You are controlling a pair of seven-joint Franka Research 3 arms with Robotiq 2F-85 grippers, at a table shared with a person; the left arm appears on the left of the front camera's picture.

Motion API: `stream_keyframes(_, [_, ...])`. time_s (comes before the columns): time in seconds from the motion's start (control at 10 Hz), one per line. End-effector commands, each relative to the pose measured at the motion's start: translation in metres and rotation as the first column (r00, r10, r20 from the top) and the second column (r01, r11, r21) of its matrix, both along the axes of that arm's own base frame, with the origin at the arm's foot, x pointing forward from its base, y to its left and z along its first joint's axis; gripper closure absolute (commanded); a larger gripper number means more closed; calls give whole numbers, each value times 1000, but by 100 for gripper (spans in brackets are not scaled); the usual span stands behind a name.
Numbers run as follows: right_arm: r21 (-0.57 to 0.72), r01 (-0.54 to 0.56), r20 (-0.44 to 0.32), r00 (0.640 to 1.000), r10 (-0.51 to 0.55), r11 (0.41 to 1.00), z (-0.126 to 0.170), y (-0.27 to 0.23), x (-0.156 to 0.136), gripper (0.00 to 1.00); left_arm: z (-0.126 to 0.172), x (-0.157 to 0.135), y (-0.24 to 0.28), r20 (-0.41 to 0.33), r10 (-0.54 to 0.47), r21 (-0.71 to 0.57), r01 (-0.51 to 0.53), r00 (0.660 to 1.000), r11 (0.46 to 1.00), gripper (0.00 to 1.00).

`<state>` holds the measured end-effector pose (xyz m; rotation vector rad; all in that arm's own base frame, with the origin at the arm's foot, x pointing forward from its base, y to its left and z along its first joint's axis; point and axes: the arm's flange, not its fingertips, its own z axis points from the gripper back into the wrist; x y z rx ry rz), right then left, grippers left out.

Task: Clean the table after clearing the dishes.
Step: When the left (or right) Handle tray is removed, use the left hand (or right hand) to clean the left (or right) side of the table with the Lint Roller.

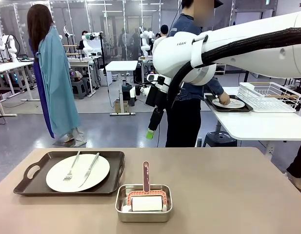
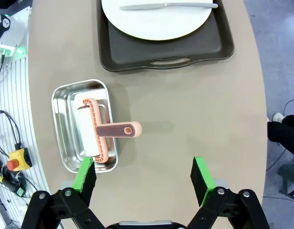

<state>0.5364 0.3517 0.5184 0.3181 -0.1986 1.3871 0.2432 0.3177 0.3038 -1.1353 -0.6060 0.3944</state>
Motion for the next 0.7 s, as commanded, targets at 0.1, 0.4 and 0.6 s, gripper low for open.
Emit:
stream_keyframes(0.1, [-57, -131, -42, 991, 129, 990, -3, 7, 10, 0, 0, -4, 0, 11, -11, 2, 11, 1000, 1000, 0])
stream_keyframes(0.4, [-89, -281, -142, 953, 267, 955, -21, 28, 39, 0, 0, -4, 0, 11, -11, 2, 11, 1000, 1000, 0])
stream_keyframes(0.6, [-76, -335, -256, 917, 306, 939, -46, 42, 55, 0, 0, -4, 0, 11, -11, 2, 11, 1000, 1000, 0])
